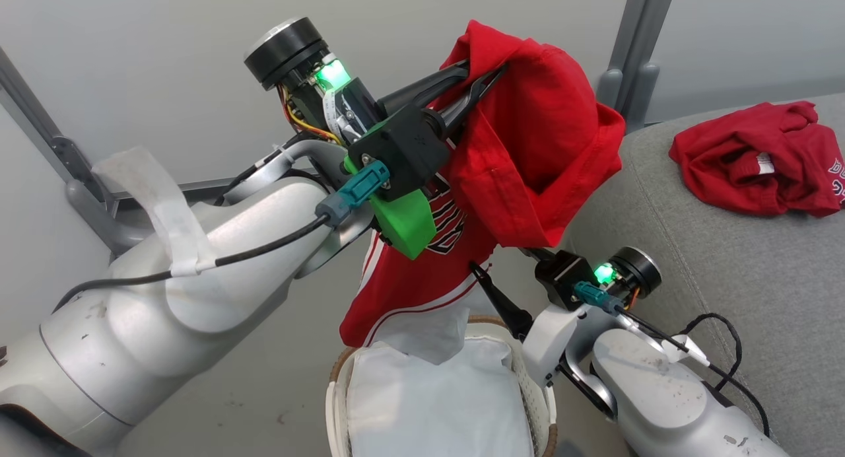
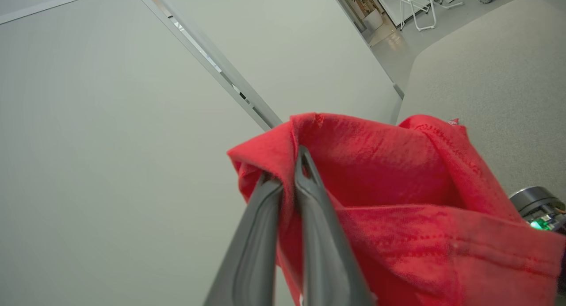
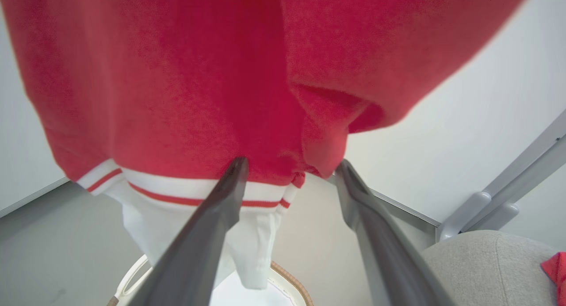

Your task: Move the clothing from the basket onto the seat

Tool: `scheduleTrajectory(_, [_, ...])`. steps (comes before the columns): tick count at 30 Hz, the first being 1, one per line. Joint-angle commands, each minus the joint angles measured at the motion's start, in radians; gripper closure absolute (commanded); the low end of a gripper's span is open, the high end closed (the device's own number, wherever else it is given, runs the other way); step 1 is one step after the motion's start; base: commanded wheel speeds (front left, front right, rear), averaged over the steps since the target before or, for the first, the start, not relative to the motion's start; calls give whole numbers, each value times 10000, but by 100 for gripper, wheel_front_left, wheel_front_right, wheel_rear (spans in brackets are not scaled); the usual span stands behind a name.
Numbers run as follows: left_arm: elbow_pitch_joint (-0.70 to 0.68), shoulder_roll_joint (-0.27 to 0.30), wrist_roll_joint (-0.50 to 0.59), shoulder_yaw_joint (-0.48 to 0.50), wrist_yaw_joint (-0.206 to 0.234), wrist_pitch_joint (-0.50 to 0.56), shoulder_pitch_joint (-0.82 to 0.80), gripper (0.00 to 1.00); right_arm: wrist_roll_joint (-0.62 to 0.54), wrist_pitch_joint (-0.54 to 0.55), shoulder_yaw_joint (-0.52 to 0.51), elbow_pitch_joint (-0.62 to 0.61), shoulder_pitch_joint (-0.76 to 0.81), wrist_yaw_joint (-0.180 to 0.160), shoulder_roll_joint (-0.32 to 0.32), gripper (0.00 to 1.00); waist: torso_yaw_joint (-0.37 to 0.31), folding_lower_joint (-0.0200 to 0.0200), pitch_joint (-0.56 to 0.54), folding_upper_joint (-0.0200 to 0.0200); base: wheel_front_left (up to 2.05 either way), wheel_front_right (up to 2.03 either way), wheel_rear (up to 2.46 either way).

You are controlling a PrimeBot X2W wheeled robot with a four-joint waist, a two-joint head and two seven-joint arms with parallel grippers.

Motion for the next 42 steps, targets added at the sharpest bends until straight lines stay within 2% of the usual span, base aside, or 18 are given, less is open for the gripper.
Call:
scheduleTrajectory(1, [-23,-28,-53,-21,-30,-56,-158,100,363,-49,388,-150,-219,-14,-247,0,35,0,6,32,0,0,0])
scheduleTrajectory(7, [71,-6,-151,-84,-96,-93,-109,100,1483,-49,1876,-1022,-832,-14,-931,0,100,0,50,32,0,0,0])
scheduleTrajectory(12, [263,-32,-300,-108,-116,-135,25,100,1869,-49,2230,-1650,-1112,-14,-1076,0,120,0,105,32,0,0,0])
scheduleTrajectory(13, [331,-41,-354,-96,-118,-159,86,100,1876,-49,2262,-1766,-1149,-14,-1078,3,123,0,122,32,0,0,0])
scheduleTrajectory(15, [714,-3,-608,3,-76,-210,292,100,1718,-49,2100,-2175,-1213,-14,-1067,100,117,0,253,32,0,0,0])
scheduleTrajectory(37, [3201,430,-2131,652,-195,-734,1414,100,781,-49,575,-3098,-501,-14,-971,100,-9,0,717,32,0,0,0])
scheduleTrajectory(38, [3293,436,-2180,668,-217,-753,1472,96,741,-49,478,-3158,-459,-14,-946,100,-13,0,732,32,0,0,0])
scheduleTrajectory(39, [3363,436,-2212,684,-219,-780,1513,72,717,-49,401,-3210,-424,-14,-924,100,-16,0,743,32,0,0,0])
scheduleTrajectory(40, [3443,442,-2276,708,-226,-790,1569,57,668,-49,298,-3264,-385,-14,-903,100,-20,0,758,32,0,0,0])
scheduleTrajectory(41, [3494,445,-2322,719,-236,-814,1608,37,647,-49,236,-3297,-359,-14,-894,100,-23,0,765,32,0,0,0])
scheduleTrajectory(42, [3551,450,-2384,755,-255,-831,1667,1,590,-49,153,-3334,-344,-14,-882,100,-24,0,774,32,0,0,0])
